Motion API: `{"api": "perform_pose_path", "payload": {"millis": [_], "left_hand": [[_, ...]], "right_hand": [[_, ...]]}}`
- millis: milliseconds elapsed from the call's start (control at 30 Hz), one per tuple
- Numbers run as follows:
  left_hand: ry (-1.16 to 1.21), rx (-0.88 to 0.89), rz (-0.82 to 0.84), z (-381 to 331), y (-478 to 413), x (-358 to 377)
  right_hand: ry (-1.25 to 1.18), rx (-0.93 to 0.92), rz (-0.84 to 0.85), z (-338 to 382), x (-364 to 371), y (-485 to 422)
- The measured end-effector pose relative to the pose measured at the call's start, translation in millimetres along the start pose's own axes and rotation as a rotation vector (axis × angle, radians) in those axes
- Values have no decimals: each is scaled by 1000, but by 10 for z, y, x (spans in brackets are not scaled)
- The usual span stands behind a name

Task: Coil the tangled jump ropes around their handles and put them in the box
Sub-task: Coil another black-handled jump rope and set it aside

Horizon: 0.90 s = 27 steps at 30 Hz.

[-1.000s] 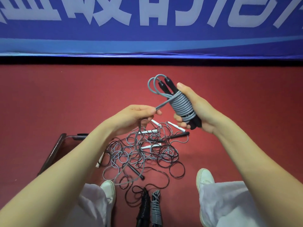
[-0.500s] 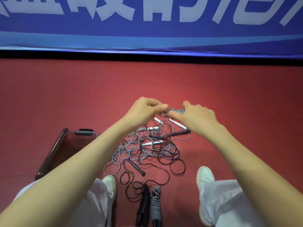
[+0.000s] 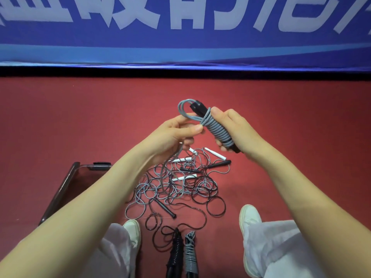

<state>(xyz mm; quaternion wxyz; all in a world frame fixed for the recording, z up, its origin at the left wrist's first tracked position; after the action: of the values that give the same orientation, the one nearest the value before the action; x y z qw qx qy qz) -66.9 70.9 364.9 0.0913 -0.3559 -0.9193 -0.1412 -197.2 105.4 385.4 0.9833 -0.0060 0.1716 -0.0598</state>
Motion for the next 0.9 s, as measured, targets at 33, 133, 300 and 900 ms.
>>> {"api": "perform_pose_path", "payload": {"millis": [33, 133, 300, 900], "left_hand": [[-26, 42, -6, -39, 5, -5], [-117, 76, -52, -46, 12, -56], [-272, 79, -170, 13, 18, -114], [-566, 146, -3, -223, 111, -261]], "right_hand": [[-24, 8, 47, 7, 33, 11], [-38, 72, 158, -30, 132, 76], [-50, 175, 181, -134, 188, 130], [-315, 125, 533, 12, 269, 309]]}}
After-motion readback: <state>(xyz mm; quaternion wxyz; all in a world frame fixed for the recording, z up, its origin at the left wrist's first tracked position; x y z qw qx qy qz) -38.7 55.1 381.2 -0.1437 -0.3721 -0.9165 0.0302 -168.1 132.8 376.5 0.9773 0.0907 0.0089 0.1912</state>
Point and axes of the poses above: each hand's wrist, its own y-axis away from the middle knuckle, its own x-axis out of the palm, z = x × y, the point moved 8 cm from there along -y, towards the middle knuckle, and after that the axes turned 4 degrees about -x, right-handed, at the moved point
